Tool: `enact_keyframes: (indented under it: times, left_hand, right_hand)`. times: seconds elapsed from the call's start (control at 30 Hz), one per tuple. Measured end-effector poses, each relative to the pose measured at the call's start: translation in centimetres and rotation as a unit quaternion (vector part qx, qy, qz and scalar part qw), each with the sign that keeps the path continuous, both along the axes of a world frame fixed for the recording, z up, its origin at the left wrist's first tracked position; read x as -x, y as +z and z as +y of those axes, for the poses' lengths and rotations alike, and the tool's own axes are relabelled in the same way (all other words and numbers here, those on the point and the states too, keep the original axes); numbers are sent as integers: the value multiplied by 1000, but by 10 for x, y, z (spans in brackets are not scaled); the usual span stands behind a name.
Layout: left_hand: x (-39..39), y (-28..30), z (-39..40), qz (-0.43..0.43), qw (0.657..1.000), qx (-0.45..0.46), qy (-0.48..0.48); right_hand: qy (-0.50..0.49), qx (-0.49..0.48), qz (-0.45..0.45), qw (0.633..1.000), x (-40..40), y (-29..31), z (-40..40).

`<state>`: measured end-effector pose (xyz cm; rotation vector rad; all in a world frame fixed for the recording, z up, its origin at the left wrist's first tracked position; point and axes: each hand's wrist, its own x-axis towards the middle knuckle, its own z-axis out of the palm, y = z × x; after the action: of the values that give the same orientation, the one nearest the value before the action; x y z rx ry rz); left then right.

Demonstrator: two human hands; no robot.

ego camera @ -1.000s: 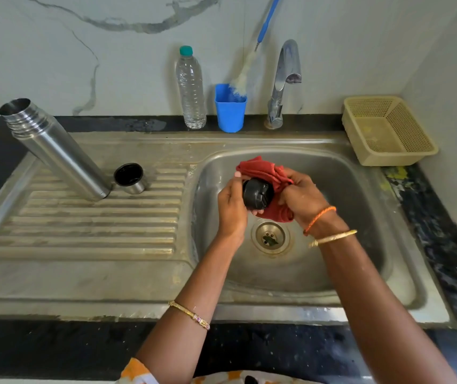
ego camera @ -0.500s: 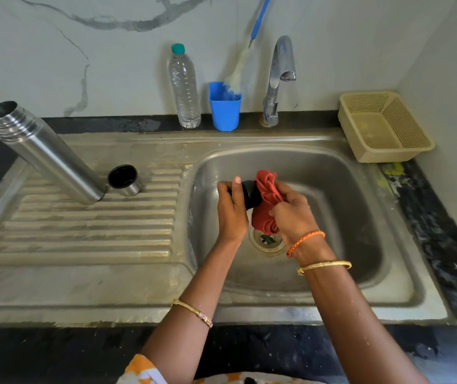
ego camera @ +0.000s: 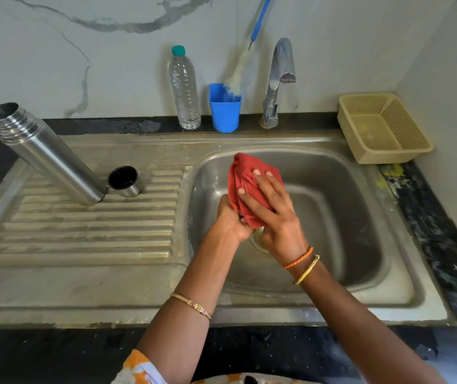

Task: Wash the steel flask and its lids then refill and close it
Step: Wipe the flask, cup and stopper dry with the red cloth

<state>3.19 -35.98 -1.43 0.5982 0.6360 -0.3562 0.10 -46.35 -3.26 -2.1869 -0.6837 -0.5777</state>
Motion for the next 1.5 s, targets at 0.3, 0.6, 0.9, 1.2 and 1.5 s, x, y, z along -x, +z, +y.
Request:
enact_keyframes:
  times: [0.3,0.6,0.9,1.2,1.5]
  left_hand:
    - [1,5,0,-17,992,-49,-115]
    - [-9,-17,11,-32,886,-461,42]
    - [-4,-18,12,-68,929,-357,66]
    - [-3,-9,21,-201,883,-421,50]
    - [2,-13,29,-223,913,-340,-32]
  right_hand:
    - [45,-254,306,916,-34,27,-5]
    - [12,-193,299,935,-9,8,-3]
    - [-21,-210,302,930,-28,13,-18]
    - [2,-69,193,979,-7,17,6]
    - [3,-94,241,966,-12,17,-1]
